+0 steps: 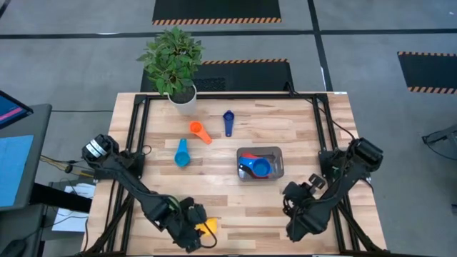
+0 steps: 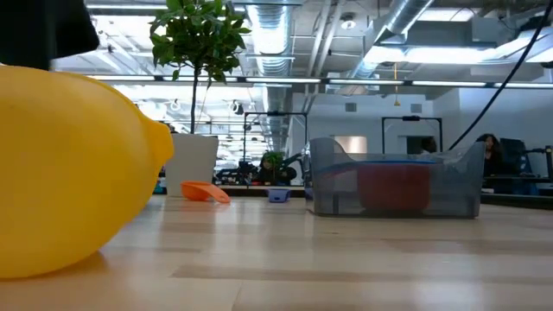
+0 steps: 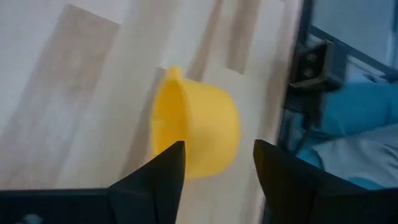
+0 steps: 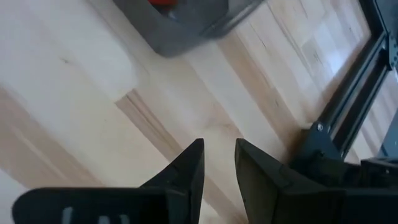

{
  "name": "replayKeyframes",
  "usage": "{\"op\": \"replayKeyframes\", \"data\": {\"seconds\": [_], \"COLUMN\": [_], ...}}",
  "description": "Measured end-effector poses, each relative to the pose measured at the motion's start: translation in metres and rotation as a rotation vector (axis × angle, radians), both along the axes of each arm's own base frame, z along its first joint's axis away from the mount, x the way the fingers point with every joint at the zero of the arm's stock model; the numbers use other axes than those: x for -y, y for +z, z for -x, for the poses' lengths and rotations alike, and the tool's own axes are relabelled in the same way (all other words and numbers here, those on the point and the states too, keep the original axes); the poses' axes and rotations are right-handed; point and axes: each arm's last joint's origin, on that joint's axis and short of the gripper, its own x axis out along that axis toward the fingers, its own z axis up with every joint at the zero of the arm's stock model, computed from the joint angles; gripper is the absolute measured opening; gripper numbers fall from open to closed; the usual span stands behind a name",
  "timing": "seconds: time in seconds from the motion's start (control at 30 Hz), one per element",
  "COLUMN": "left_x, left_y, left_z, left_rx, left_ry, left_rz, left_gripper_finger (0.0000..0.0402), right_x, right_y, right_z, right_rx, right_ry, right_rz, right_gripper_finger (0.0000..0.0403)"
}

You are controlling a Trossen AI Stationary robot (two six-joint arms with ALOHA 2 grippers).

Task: Nest measuring cups in basket
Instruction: Stack the yellow measuring cup on top of the blue measuring cup in the black bin

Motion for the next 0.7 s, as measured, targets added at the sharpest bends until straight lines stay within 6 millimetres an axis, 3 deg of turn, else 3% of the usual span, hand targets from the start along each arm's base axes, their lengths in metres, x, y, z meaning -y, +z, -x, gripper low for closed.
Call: {"op": "replayKeyframes", "data": {"seconds": [0.13, 0.47, 0.7], "left_x": [-0.005, -0.011, -0.003], "left_y": [-0.001, -0.004, -0.028], "left_z": [-0.003, -0.009, -0.024], "left_rx": [-0.018, -0.036, -0.072], "left_ry": [0.023, 0.029, -0.041], "left_rz": [0.001, 0.016, 0.091], "left_gripper_finger": [0.02, 0.0192, 0.0192], "right_x": [-0.002, -0.002, -0.002], "right_y": [-0.004, -0.005, -0.005], "right_z": [0.005, 0.006, 0.006], "right_rx": [-0.003, -0.019, -0.014], "right_ry": [-0.004, 0.017, 0.026], "right_rz": [0.007, 0.012, 0.019], "right_gripper_finger": [0.0113, 0.0113, 0.0113]}}
